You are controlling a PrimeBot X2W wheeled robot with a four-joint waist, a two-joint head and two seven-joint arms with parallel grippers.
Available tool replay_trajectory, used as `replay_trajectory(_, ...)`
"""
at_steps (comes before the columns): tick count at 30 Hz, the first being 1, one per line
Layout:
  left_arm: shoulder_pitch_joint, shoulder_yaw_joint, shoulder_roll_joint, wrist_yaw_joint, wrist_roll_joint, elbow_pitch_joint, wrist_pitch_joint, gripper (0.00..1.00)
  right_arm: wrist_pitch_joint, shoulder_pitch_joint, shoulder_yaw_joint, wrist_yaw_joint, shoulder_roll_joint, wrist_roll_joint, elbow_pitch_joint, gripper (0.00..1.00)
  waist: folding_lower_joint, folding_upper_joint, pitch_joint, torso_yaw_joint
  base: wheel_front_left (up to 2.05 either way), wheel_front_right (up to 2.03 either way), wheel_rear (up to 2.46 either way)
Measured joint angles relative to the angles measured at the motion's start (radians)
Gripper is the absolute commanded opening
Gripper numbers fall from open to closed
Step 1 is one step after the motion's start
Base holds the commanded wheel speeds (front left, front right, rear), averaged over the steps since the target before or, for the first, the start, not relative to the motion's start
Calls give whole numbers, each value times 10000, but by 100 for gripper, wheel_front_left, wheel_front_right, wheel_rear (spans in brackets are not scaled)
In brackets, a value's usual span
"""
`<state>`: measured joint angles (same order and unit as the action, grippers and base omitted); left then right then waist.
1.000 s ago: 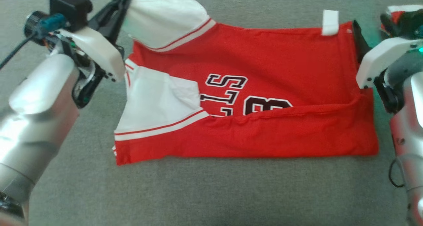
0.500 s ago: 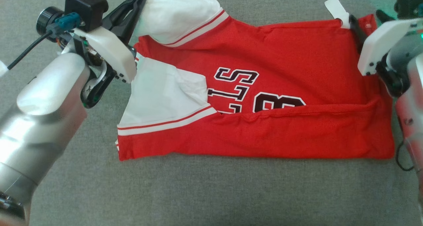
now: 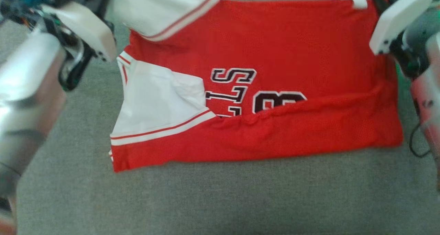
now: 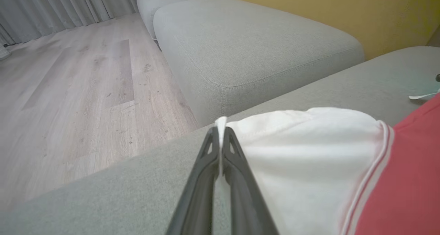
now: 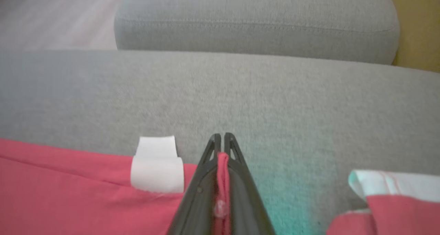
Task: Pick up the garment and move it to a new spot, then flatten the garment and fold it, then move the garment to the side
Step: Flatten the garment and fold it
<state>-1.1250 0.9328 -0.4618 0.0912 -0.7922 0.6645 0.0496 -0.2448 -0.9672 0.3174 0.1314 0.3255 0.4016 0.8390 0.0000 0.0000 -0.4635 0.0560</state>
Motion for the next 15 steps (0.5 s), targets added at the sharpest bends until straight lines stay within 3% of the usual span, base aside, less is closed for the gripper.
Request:
replay_trajectory(10,-1732,-6,-140,240,357,1172,449,0,907,-1546,349,0,-249,577,-115,0,1,0,-491,-406,0,0,0)
replay_trajectory(15,-2364,-10,42,247,623,1996,1181,0,1751,-2099,493,0,-337,577,188,0,1,0,-594,-476,0,0,0)
